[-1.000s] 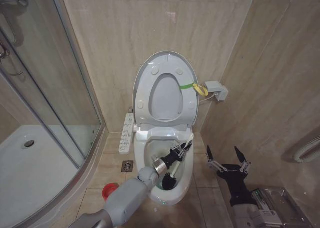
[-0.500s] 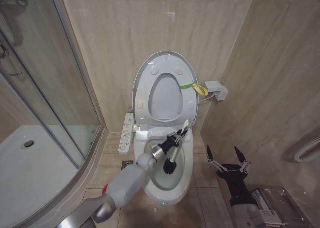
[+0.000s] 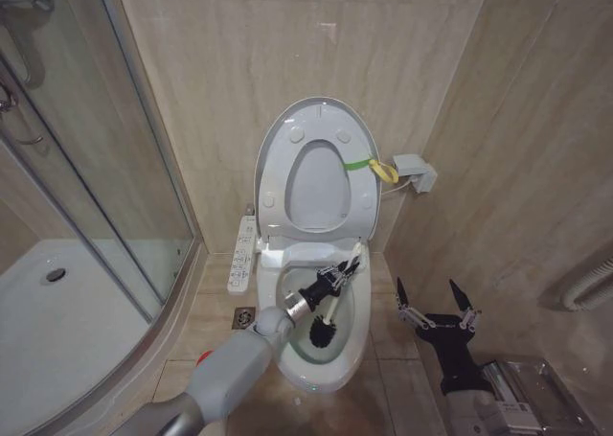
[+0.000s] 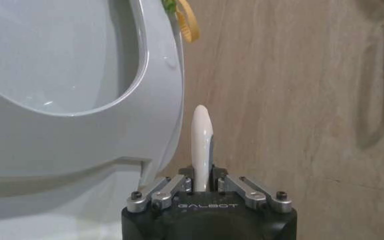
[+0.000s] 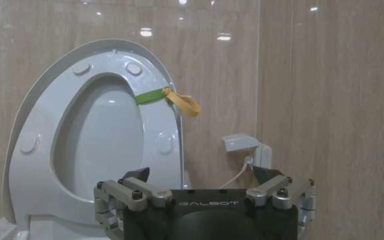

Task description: Open the toilet lid, clean the toilet bowl with a toilet brush, close the toilet lid, and flush.

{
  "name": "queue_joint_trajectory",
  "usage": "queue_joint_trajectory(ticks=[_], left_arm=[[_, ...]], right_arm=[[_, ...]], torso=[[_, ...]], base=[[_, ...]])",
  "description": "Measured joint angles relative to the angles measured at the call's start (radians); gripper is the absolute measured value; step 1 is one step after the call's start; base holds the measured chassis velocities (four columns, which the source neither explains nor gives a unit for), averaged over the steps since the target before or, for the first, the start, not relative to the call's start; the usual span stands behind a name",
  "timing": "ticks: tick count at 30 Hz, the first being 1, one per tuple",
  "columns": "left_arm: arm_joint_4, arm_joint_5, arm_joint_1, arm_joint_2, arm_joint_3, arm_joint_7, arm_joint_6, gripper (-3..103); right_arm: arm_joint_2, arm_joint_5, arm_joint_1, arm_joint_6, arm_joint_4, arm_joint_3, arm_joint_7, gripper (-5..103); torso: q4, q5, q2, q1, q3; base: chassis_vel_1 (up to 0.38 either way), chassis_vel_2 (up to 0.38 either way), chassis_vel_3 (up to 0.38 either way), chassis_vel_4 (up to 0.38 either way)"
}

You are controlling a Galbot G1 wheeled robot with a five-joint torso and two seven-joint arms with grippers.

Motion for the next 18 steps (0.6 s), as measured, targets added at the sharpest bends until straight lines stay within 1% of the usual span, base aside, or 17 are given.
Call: queue_joint_trajectory(ticks=[1, 2, 5, 6, 11, 14, 18], left_arm=[[-0.023, 0.0, 0.007, 0.013, 0.004, -0.008, 0.005, 17], [-0.052, 0.001, 0.019, 0.028, 0.008, -0.019, 0.013, 17], [-0.081, 0.004, 0.034, 0.044, 0.012, -0.029, 0.02, 17], [-0.109, 0.01, 0.048, 0.06, 0.013, -0.04, 0.026, 17], [-0.149, 0.018, 0.078, 0.087, 0.008, -0.054, 0.033, 17], [-0.203, 0.034, 0.133, 0.122, -0.023, -0.065, 0.036, 17], [-0.237, 0.042, 0.166, 0.146, -0.05, -0.069, 0.039, 17]], right_arm=[[0.0, 0.0, 0.0, 0.0, 0.0, 0.0, 0.0, 100], [0.0, 0.0, 0.0, 0.0, 0.0, 0.0, 0.0, 100], [0.0, 0.0, 0.0, 0.0, 0.0, 0.0, 0.0, 100], [0.0, 0.0, 0.0, 0.0, 0.0, 0.0, 0.0, 100], [0.0, 0.0, 0.0, 0.0, 0.0, 0.0, 0.0, 100], [0.0, 0.0, 0.0, 0.0, 0.0, 0.0, 0.0, 100], [0.0, 0.0, 0.0, 0.0, 0.0, 0.0, 0.0, 100]], torso=[[0.0002, 0.0, 0.0, 0.0, 0.0], [-0.0002, -0.0001, 0.0, 0.0, 0.0], [-0.0003, 0.0, 0.0, 0.0, 0.0], [-0.0002, 0.0, 0.0, 0.0, 0.0], [-0.0003, -0.0001, 0.0, 0.0, 0.0], [0.0, -0.0001, 0.0, 0.0, 0.0], [0.0, 0.0, 0.0, 0.0, 0.0]], base=[[0.0, 0.0, 0.0, 0.0], [0.0, 0.0, 0.0, 0.0], [0.0, 0.0, 0.0, 0.0], [0.0, 0.0, 0.0, 0.0], [0.0, 0.0, 0.0, 0.0], [0.0, 0.0, 0.0, 0.0], [0.0, 0.0, 0.0, 0.0]])
